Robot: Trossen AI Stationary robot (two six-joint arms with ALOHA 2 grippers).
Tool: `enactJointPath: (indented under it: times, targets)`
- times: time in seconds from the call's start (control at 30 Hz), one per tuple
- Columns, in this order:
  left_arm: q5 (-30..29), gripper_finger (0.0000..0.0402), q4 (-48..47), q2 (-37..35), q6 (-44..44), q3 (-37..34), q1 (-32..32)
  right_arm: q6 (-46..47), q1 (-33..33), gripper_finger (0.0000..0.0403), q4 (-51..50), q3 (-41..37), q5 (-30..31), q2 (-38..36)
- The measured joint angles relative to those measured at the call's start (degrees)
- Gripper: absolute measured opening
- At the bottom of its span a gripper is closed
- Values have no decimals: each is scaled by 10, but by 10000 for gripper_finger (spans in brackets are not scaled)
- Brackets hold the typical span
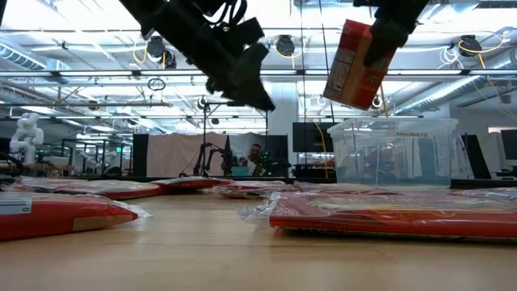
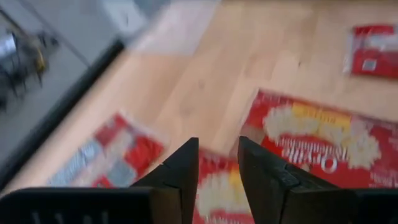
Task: Sort popcorn bags into baskets
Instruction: Put the popcorn bag into the transparent container
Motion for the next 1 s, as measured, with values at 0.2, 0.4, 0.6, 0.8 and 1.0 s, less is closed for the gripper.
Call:
enactJointPath:
  times: [0.2,0.4,0.6,0.8,1.0]
  targets:
    - [1,181,134,-15,136,17,9,-69,14,20,90,-33,-43,-67]
    - [77,273,211,-14,208,26,43,-229,25,20,385,-181,-166,-171]
    - [85,317,230,-14,227,27,56,-358,24,20,651,-327,-238,-239]
    - [81,291,258,-13,261,27,54,-385,25,20,722,-386,-249,-265]
    - [80,270,254,-38,301,33,52,-405,25,20,717,-389,-251,-266]
